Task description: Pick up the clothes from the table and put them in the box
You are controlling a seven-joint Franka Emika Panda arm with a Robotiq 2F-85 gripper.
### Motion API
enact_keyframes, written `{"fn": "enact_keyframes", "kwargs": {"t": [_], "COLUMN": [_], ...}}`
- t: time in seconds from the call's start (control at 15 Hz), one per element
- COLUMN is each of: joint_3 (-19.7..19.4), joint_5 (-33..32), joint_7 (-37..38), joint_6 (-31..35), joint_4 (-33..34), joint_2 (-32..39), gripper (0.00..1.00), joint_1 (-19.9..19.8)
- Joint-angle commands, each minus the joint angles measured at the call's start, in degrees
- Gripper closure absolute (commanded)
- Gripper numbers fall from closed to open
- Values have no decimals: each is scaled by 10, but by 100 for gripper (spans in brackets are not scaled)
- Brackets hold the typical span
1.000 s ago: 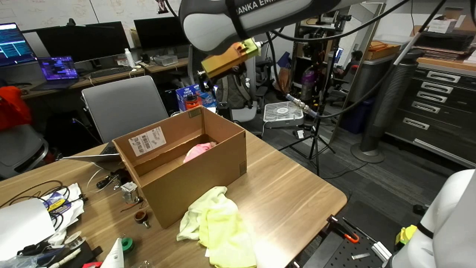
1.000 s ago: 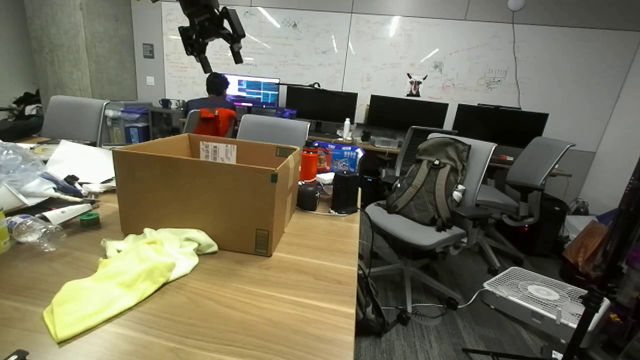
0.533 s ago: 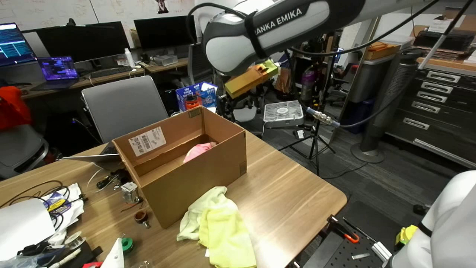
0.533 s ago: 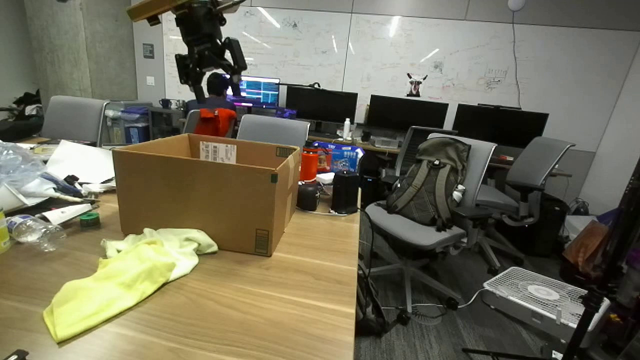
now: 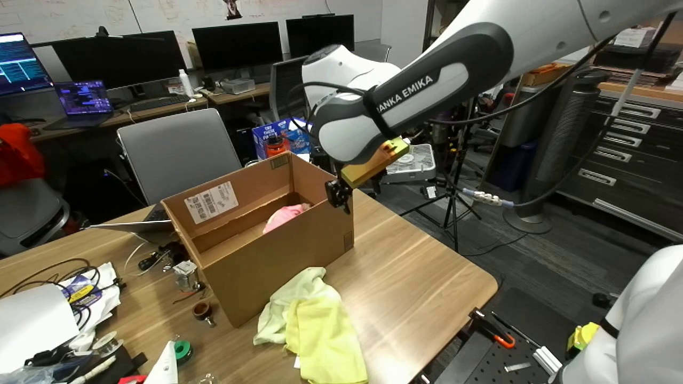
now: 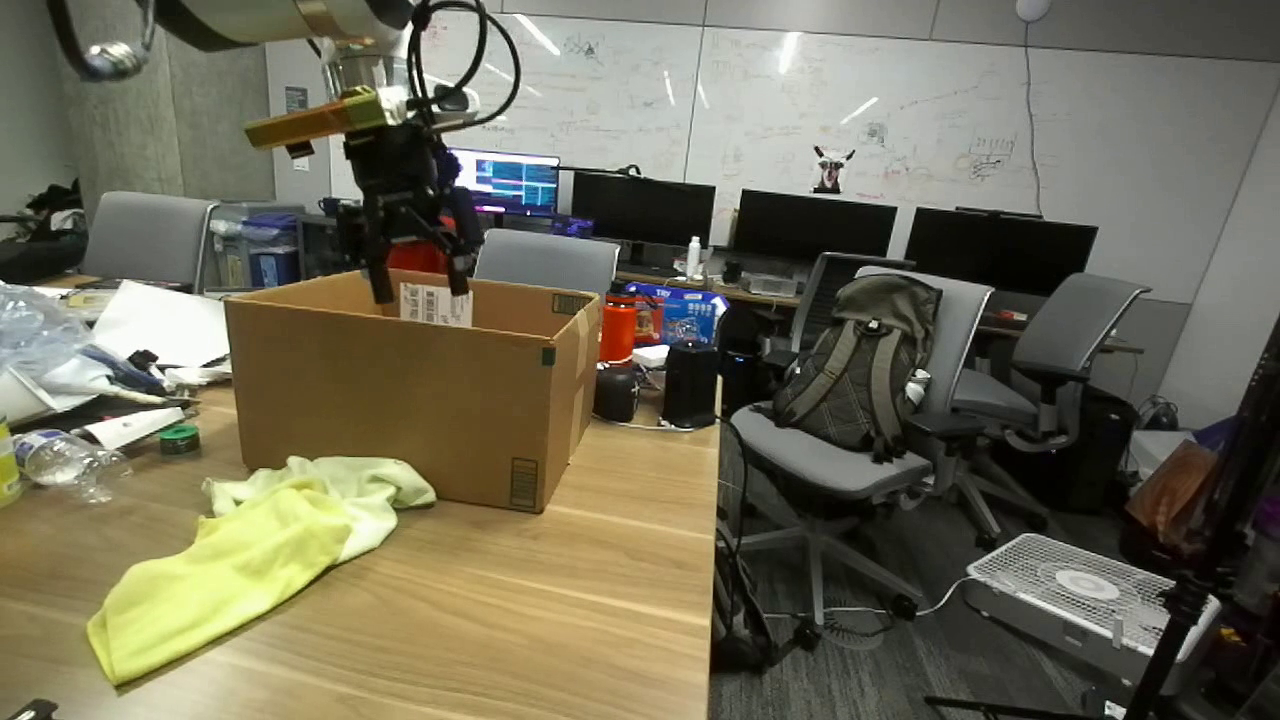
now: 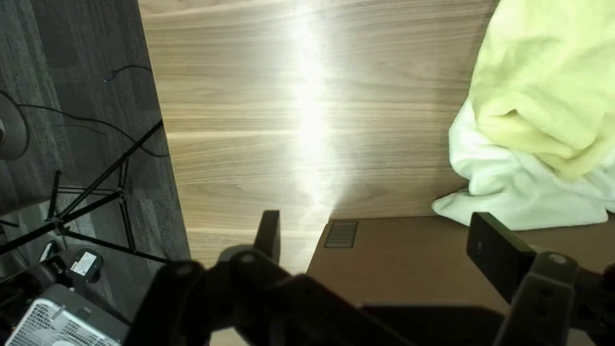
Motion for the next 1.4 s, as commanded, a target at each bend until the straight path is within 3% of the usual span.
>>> {"fn": "enact_keyframes", "kwargs": {"t": [0.0,0.8,1.33], "joint_3": [4,25,33], "joint_5": [10,74,86], "joint_7": [-15,-45,-61], "joint_6": [59,169,224], "joint_4": [-45,-125,-117], "joint_2": [-3,35,118], "gripper": [0,0,0], "joint_1": [-1,20,40]}}
